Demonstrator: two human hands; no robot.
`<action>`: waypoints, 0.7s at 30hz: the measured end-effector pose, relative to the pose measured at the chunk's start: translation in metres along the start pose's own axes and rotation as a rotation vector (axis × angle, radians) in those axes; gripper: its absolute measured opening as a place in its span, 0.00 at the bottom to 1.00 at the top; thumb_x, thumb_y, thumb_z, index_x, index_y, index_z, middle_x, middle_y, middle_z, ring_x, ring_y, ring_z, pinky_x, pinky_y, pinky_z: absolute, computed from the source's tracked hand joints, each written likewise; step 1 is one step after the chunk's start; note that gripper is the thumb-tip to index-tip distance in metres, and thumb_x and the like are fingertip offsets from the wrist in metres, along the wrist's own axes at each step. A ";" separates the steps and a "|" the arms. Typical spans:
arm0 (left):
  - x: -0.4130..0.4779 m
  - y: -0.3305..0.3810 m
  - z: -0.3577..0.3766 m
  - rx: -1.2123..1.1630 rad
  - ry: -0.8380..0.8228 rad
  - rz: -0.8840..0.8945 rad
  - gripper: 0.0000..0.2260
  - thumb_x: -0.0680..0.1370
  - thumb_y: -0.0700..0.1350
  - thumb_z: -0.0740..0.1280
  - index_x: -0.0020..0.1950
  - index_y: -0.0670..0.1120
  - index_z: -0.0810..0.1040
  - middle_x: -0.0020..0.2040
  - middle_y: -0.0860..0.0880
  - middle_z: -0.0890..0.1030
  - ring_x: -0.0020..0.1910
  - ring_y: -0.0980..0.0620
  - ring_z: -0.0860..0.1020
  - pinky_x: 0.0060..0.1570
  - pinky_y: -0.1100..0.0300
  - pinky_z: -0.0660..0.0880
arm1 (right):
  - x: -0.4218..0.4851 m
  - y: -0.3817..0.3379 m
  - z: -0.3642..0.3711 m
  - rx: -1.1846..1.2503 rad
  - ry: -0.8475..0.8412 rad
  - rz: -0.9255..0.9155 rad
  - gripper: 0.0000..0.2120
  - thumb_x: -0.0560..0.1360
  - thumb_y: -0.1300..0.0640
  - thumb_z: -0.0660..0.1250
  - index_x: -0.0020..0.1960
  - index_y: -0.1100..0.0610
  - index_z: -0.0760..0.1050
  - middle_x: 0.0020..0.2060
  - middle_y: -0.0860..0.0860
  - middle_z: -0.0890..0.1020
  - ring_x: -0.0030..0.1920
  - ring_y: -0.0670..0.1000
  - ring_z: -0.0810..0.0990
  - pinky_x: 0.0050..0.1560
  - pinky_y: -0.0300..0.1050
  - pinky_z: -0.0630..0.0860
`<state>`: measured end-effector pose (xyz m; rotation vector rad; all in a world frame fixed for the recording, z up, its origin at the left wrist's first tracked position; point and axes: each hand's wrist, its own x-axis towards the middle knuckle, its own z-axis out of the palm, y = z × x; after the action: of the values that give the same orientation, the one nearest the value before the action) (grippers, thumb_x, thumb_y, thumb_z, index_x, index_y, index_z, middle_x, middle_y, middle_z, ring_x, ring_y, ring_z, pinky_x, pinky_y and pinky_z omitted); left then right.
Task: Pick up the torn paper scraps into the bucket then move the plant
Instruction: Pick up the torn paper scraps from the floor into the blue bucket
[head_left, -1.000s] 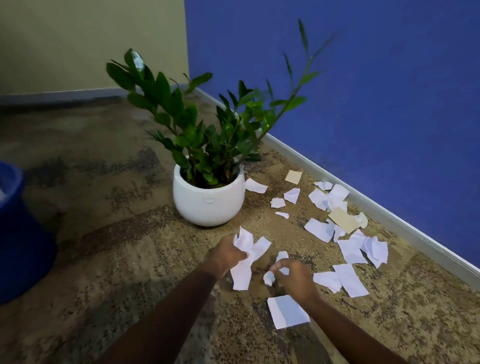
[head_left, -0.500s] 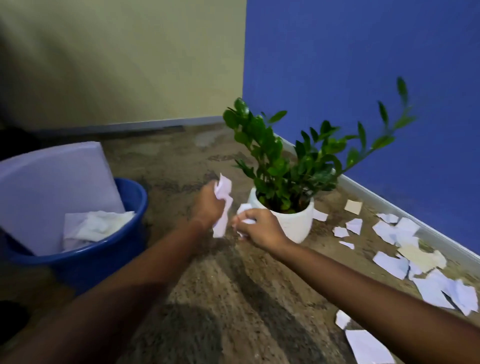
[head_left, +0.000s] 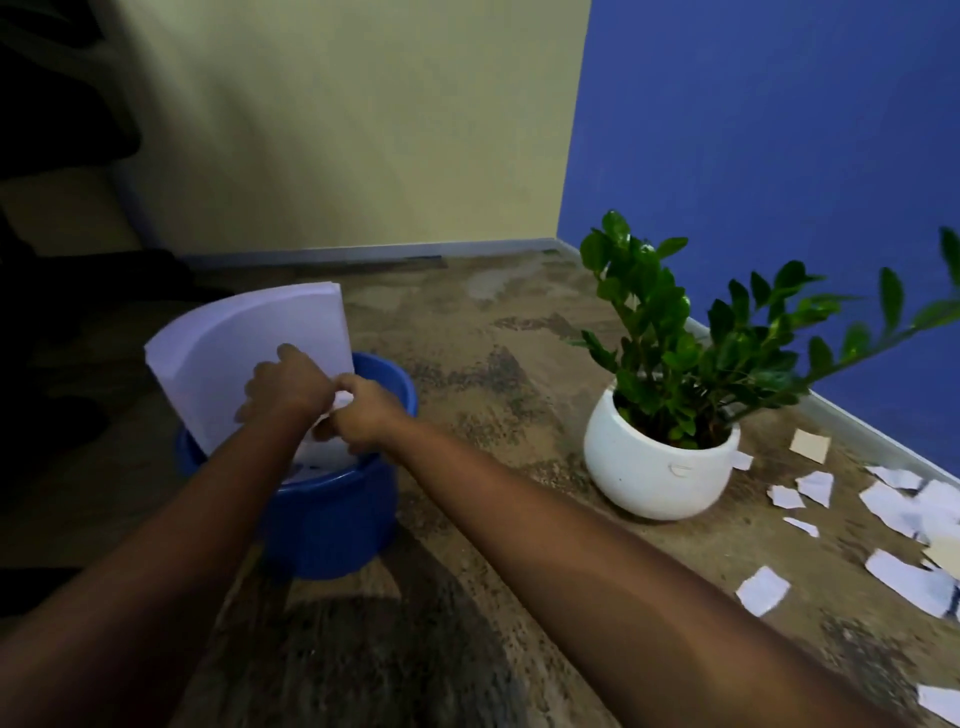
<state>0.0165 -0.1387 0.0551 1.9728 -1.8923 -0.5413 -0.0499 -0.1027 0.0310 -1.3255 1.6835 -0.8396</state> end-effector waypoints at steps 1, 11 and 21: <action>0.000 0.000 0.001 -0.006 -0.003 -0.017 0.23 0.78 0.42 0.65 0.69 0.38 0.63 0.66 0.32 0.68 0.67 0.34 0.68 0.68 0.38 0.65 | -0.001 0.001 0.000 -0.018 0.014 -0.031 0.25 0.71 0.63 0.70 0.67 0.55 0.69 0.66 0.60 0.71 0.64 0.62 0.72 0.64 0.56 0.72; -0.073 0.058 0.062 0.002 -0.024 0.533 0.21 0.77 0.41 0.65 0.69 0.40 0.66 0.68 0.39 0.68 0.66 0.41 0.70 0.62 0.51 0.70 | -0.059 0.079 -0.096 -0.006 0.372 -0.076 0.12 0.72 0.67 0.65 0.55 0.62 0.78 0.56 0.57 0.81 0.57 0.55 0.78 0.59 0.49 0.74; -0.184 0.109 0.168 0.130 -0.364 0.819 0.24 0.78 0.41 0.60 0.73 0.44 0.60 0.70 0.43 0.66 0.69 0.45 0.69 0.66 0.53 0.69 | -0.158 0.214 -0.200 -0.314 0.424 0.242 0.11 0.70 0.69 0.65 0.50 0.62 0.81 0.45 0.50 0.76 0.47 0.49 0.74 0.45 0.39 0.69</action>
<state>-0.1682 0.0416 -0.0298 1.0204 -2.7621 -0.5482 -0.3031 0.1023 -0.0367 -1.1621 2.3353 -0.7702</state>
